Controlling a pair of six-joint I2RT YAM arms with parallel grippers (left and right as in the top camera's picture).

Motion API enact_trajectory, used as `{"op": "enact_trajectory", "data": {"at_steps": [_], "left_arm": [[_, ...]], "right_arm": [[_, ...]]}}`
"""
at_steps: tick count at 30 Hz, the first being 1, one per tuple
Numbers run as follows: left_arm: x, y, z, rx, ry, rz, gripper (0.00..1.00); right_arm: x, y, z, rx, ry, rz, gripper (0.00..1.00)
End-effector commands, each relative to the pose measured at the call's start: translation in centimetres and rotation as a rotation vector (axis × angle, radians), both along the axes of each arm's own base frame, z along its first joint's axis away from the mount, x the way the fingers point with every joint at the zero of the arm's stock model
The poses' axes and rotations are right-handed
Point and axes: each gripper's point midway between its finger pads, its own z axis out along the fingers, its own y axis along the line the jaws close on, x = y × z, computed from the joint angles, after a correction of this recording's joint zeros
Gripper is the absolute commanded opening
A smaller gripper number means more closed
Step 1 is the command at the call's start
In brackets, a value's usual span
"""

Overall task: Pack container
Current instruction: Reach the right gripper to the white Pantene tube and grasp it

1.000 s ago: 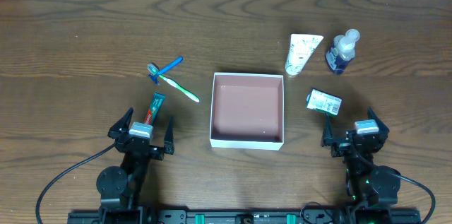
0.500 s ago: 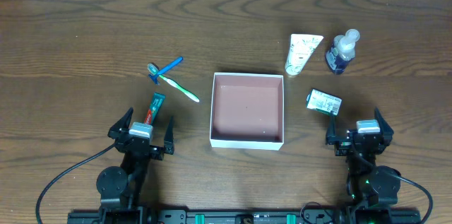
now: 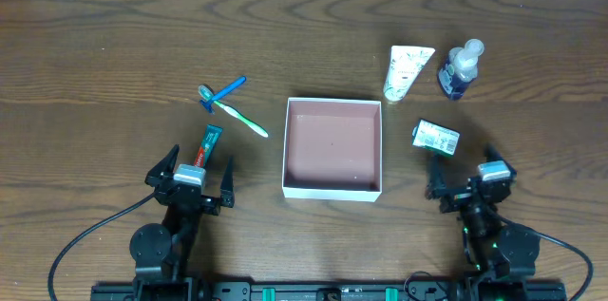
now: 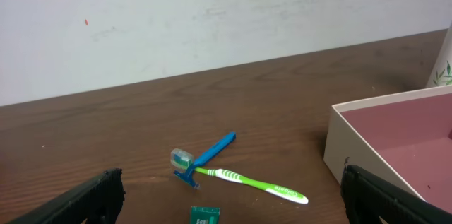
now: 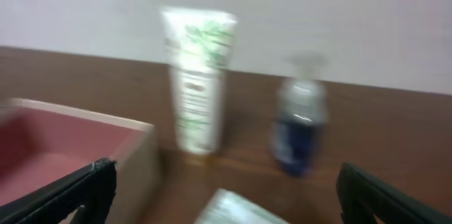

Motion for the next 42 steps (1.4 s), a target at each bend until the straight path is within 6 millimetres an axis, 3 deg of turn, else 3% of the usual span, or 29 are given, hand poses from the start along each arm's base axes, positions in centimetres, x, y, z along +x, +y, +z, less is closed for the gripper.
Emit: {"op": "enact_trajectory", "data": {"at_steps": [1,5,11,15,23,27,29,35,42], "left_arm": [[-0.1,0.0,-1.6,0.011,0.045,-0.006,0.98],[-0.1,0.0,-1.6,0.011,0.045,-0.006,0.98],[-0.1,0.0,-1.6,0.011,0.045,-0.006,0.98],[-0.1,0.0,-1.6,0.011,0.045,-0.006,0.98],[-0.1,0.0,-1.6,0.011,0.045,-0.006,0.98],[-0.1,0.0,-1.6,0.011,0.045,-0.006,0.98],[-0.1,0.0,-1.6,0.011,0.045,-0.006,0.98],[-0.1,0.0,-1.6,0.011,0.045,-0.006,0.98],[-0.1,0.0,-1.6,0.011,0.045,-0.006,0.98]], "right_arm": [[-1.8,4.4,1.2,0.071,-0.024,0.276,0.99],[-2.1,4.5,3.8,0.062,-0.081,0.287,0.99],[-1.2,4.9,9.7,0.045,-0.069,0.314,0.99],[1.7,6.3,13.5,0.048,0.07,0.412,0.99],[10.5,7.8,18.7,0.091,0.382,0.531,0.99],[13.7,7.6,18.0,0.098,0.442,0.532,0.99],[14.7,7.0,16.8,0.015,0.423,0.54,0.99],[17.3,3.3,9.9,-0.147,0.587,0.372,0.96],[17.9,3.0,4.5,-0.17,0.734,0.387,0.92]]}}
